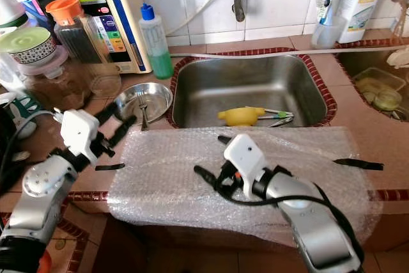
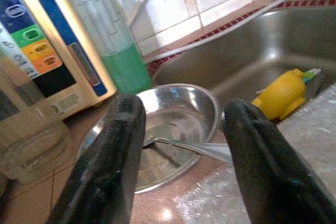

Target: Kitchen organization

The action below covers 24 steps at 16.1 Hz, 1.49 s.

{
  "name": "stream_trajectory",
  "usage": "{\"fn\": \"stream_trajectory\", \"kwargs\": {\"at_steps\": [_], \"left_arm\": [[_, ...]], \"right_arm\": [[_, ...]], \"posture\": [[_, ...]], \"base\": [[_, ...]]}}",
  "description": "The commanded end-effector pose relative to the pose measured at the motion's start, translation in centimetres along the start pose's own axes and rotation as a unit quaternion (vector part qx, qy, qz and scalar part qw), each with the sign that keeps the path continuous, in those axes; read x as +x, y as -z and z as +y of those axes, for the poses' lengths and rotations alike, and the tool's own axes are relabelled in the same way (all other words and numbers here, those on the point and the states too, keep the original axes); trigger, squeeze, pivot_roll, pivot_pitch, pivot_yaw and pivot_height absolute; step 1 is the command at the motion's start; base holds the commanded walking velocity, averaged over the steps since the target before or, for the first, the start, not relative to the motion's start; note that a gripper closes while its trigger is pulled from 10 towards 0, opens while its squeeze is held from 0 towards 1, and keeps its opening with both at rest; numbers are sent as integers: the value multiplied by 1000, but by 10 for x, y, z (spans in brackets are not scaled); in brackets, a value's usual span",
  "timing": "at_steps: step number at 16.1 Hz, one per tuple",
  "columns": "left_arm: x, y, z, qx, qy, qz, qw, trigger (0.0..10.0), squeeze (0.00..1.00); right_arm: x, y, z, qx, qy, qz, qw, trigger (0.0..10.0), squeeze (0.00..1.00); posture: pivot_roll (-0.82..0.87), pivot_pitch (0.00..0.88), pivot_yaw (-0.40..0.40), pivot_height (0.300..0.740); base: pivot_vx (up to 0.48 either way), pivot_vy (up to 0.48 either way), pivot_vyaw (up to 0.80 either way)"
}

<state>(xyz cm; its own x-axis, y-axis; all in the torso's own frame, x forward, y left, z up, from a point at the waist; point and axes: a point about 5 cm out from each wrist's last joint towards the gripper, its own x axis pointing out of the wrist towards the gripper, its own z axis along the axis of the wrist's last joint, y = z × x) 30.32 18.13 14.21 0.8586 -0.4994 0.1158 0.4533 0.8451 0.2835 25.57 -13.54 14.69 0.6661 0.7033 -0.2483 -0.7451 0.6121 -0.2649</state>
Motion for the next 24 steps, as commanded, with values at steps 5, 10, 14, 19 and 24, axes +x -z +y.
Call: {"fn": "stream_trajectory", "kwargs": {"at_steps": [5, 10, 14, 19, 24], "left_arm": [[-2, 12, -19, 51, 64, 13, 997, 10000, 1000], [-3, 21, -24, 78, 68, 22, 994, 10000, 1000], [4, 26, -23, 109, 51, 31, 992, 10000, 1000], [18, 27, -22, 156, 35, 24, 987, 10000, 0], [22, 30, -30, 155, 52, 18, 986, 0, 0]], "right_arm": [[1, -4, 12, -2, -27, -1, 1000, 10000, 0], [0, -6, 10, -9, -25, 0, 1000, 10000, 0], [1, -9, 9, -13, -25, -2, 1000, 10000, 0], [-1, -10, 7, -16, -19, -1, 1000, 10000, 0], [-2, -10, 6, -17, -13, 0, 1000, 10000, 0]], "posture": [[-314, 111, 187, 740], [-324, 108, 183, 740], [-330, 111, 176, 740], [-348, 115, 175, 740], [-354, 115, 178, 740]], "base": [[0, 0, 0], [0, 0, 0], [0, 0, 0], [0, 0, 0], [0, 0, 0]]}}
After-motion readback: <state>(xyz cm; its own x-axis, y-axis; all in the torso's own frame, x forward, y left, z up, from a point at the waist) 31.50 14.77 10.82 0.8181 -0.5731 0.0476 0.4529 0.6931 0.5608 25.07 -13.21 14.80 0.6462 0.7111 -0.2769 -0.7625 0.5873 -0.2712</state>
